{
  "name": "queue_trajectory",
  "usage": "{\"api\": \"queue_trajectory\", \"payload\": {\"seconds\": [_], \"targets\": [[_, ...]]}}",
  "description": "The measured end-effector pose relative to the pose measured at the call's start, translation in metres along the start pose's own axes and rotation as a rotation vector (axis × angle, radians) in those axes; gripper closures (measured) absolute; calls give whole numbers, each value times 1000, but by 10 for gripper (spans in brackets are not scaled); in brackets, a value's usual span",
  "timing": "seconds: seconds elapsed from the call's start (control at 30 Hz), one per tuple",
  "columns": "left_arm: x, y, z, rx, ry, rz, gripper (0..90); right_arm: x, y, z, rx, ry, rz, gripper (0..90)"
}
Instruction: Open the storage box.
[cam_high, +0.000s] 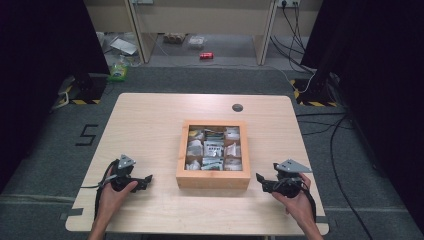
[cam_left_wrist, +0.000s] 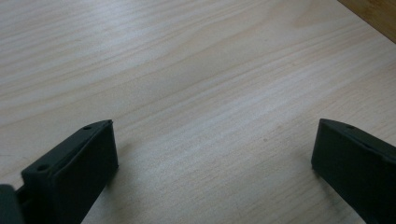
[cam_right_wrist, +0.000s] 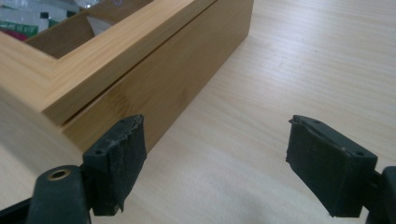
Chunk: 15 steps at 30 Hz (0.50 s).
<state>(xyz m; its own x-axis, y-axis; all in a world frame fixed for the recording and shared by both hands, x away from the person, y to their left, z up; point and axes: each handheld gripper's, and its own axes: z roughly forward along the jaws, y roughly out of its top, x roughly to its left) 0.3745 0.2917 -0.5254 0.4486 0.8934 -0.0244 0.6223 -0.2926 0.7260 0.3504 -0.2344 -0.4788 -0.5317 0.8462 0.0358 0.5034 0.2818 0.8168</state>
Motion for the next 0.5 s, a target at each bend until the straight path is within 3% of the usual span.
{"api": "queue_trajectory", "payload": {"seconds": [0.27,0.5], "targets": [[0,0,0,0,0,0,0,5,-14,-17,-20,25,24,203],[0,0,0,0,0,-1,0,11,-14,-21,-32,46,18,203]]}}
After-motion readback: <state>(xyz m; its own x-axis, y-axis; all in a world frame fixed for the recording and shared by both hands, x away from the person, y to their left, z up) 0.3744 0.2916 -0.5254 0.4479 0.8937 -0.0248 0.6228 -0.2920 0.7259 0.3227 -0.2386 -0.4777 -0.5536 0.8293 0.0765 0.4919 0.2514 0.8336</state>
